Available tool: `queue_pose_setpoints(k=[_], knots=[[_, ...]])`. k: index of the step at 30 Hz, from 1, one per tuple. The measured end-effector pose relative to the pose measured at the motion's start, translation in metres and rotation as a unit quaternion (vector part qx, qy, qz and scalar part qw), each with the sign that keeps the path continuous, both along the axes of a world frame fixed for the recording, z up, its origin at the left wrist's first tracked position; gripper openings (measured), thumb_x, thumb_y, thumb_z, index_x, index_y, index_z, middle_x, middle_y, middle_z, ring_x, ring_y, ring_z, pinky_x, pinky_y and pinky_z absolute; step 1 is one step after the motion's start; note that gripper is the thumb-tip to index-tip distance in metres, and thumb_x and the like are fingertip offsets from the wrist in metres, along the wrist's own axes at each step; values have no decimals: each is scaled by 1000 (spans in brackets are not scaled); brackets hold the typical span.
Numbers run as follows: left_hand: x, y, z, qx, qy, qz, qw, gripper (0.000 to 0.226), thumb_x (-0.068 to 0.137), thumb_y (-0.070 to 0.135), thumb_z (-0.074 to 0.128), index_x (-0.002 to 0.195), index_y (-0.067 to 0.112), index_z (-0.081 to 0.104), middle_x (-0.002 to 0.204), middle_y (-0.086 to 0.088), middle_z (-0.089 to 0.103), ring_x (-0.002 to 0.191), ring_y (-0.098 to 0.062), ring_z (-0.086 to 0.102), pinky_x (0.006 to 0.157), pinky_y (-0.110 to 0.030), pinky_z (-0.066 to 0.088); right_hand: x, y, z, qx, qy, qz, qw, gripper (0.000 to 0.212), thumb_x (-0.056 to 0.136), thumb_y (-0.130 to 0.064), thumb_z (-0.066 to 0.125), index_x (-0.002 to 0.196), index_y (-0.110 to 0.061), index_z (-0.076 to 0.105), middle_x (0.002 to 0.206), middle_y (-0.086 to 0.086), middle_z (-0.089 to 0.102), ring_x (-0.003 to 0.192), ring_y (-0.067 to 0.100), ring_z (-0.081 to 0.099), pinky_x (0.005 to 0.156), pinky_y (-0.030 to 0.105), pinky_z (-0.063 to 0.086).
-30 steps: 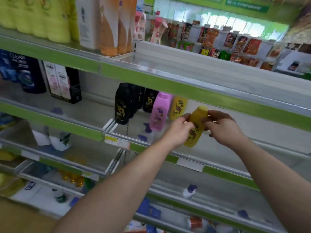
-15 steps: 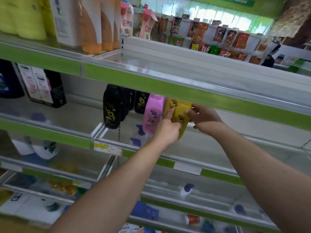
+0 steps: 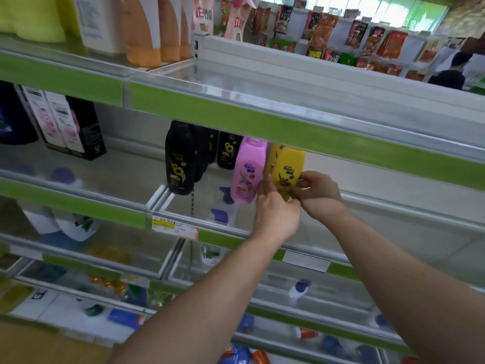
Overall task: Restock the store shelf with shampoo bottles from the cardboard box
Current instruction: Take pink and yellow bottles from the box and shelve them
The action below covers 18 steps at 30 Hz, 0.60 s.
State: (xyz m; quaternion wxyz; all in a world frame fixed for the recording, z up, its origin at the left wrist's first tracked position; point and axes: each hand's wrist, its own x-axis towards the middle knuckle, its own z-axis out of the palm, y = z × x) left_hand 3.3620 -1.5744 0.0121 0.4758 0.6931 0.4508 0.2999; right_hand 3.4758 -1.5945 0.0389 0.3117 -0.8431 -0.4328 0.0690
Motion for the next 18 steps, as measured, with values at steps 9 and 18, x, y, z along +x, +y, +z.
queue_pose_setpoints(k=[9,18], knots=[[22,17,2,-18,-1,6,1000,66,97,34,42,155,22,14,158,-8,24,139,-34,35,111,-49,36,12,23,-7,45,44,-46,997,36,77,-28,84,106,-11,71,89,1,70,92,19,67,78,25,47],[26,25,1,-28,-26,21,999,77,92,15,47,157,21,7,161,-5,21,144,-27,28,117,-40,28,17,41,-8,53,89,-45,994,30,74,-31,84,98,-18,73,89,2,76,91,19,72,88,37,57]])
